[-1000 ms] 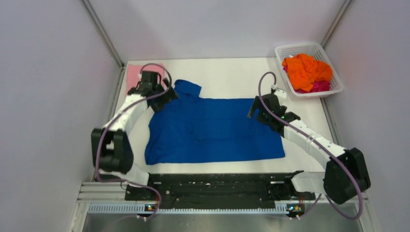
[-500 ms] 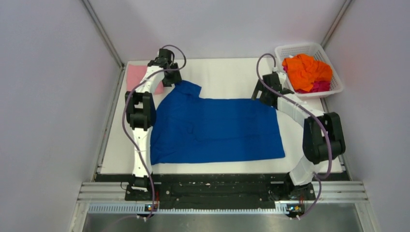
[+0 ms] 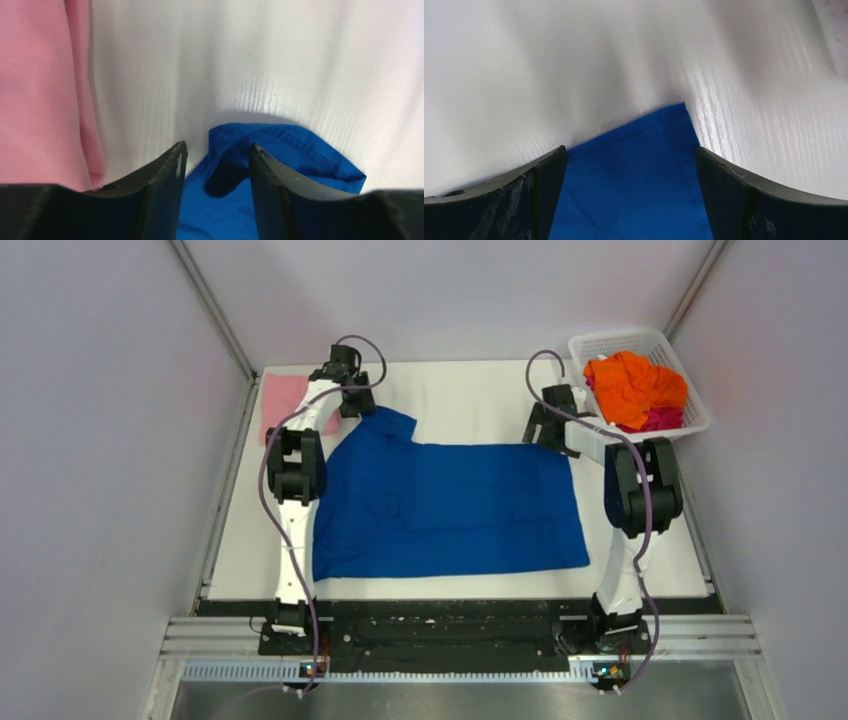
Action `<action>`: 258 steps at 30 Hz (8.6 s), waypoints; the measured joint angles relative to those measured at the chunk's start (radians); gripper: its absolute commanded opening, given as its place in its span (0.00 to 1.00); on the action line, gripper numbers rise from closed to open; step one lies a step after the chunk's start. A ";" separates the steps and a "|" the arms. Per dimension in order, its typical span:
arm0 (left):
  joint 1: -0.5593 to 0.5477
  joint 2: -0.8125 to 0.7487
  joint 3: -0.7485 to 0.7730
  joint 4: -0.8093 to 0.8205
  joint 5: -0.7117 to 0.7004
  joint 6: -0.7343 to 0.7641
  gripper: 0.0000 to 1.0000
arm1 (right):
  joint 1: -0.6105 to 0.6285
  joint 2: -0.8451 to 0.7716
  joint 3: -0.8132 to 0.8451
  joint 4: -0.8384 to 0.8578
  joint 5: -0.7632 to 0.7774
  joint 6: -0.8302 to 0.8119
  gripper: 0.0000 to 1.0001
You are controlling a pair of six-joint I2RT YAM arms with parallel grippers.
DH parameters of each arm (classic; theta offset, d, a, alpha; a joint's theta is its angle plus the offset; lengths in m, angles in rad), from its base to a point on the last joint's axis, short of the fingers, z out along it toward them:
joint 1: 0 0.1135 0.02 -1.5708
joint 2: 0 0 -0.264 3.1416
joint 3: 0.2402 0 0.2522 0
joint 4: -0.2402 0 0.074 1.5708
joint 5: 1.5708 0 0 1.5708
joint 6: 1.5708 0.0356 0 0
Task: Fold and stack the t-shirts
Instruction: Grab the side of the flattened tshirt furthest away from the robot with both arms, then fold the other side of the tshirt into a rectangle, then rotate the tshirt 90 degrees, then grab the bottom of the folded rectangular tshirt with both arms
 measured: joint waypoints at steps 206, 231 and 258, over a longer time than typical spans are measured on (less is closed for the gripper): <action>-0.278 0.380 0.276 0.816 0.169 -0.920 0.99 | 0.666 -0.620 -0.660 0.308 -0.414 0.114 0.99; -0.640 -1.249 -1.469 0.320 -0.067 -0.489 0.82 | 0.646 -1.157 -0.981 -0.073 -0.209 0.446 0.60; -0.721 -1.328 -1.769 0.337 0.027 -0.690 0.00 | 0.649 -1.081 -1.069 0.107 -0.362 0.488 0.00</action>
